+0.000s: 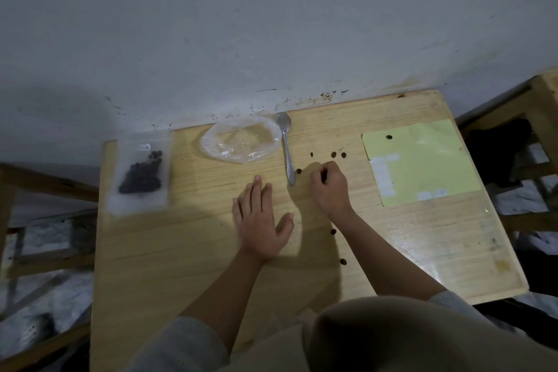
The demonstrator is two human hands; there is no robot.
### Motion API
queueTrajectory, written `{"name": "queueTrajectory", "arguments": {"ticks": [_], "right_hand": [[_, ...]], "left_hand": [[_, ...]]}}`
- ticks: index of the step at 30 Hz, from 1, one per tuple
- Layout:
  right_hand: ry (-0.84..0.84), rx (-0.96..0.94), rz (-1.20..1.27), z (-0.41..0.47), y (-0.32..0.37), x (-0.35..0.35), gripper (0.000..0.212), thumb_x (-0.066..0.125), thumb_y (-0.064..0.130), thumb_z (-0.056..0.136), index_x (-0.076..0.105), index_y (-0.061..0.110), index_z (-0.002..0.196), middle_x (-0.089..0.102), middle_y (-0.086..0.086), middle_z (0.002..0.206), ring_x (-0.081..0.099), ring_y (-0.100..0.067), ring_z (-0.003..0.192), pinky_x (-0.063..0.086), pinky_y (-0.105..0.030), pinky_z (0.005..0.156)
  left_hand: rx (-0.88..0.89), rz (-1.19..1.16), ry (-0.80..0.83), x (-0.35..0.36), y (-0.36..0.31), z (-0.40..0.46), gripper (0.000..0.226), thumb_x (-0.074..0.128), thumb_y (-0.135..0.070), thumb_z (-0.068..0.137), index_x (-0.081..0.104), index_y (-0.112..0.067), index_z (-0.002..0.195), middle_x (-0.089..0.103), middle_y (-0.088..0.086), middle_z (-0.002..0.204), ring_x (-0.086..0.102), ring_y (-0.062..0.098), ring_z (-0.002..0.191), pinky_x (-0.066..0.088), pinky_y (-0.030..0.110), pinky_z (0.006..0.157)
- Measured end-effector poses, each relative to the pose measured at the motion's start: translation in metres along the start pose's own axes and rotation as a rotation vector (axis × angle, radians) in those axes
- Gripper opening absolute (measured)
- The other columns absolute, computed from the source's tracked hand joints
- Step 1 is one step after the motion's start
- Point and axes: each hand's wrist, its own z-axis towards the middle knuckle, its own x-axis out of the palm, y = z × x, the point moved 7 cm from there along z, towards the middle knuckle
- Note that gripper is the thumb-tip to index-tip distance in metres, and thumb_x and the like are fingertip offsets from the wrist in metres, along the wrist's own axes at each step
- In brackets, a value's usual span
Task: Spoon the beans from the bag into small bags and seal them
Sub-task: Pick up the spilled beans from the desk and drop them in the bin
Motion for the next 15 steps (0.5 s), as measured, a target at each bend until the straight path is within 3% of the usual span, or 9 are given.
{"name": "queueTrajectory", "arguments": {"ticks": [5, 9, 13, 15], "right_hand": [[0.077, 0.113, 0.122, 0.002, -0.007, 0.008, 0.012, 0.048, 0.010, 0.091, 0.053, 0.010, 0.079, 0.050, 0.000, 0.060, 0.046, -0.008, 0.042, 0.044, -0.024, 0.041], [0.072, 0.163, 0.222, 0.004, -0.008, 0.010, 0.025, 0.054, 0.012, 0.090, 0.053, 0.007, 0.066, 0.045, 0.000, 0.055, 0.042, -0.010, 0.043, 0.038, -0.020, 0.038], [0.008, -0.036, -0.005, 0.008, 0.002, 0.007, 0.036, 0.059, 0.024, 0.091, 0.057, -0.002, 0.066, 0.045, 0.002, 0.053, 0.039, -0.008, 0.048, 0.032, -0.010, 0.046], [-0.007, -0.157, -0.110, 0.007, 0.010, 0.006, 0.026, 0.063, 0.020, 0.089, 0.066, 0.002, 0.070, 0.050, 0.004, 0.053, 0.042, -0.006, 0.048, 0.034, -0.008, 0.049]], "left_hand": [[0.009, 0.003, -0.003, 0.000, 0.000, 0.000, 0.078, 0.042, -0.060, 0.080, 0.039, -0.011, 0.141, 0.024, 0.007, 0.156, 0.023, 0.027, 0.141, 0.020, 0.055, 0.112], [0.008, 0.003, 0.001, 0.000, 0.000, 0.000, 0.079, 0.040, -0.061, 0.081, 0.037, -0.012, 0.143, 0.022, 0.007, 0.157, 0.020, 0.027, 0.142, 0.018, 0.055, 0.113], [0.008, 0.003, 0.002, 0.000, 0.001, 0.000, 0.078, 0.041, -0.060, 0.081, 0.037, -0.012, 0.143, 0.021, 0.006, 0.157, 0.019, 0.026, 0.142, 0.017, 0.054, 0.113], [0.006, -0.004, -0.002, 0.000, 0.001, 0.000, 0.078, 0.042, -0.060, 0.080, 0.038, -0.012, 0.143, 0.021, 0.006, 0.157, 0.020, 0.026, 0.142, 0.017, 0.054, 0.113]]}}
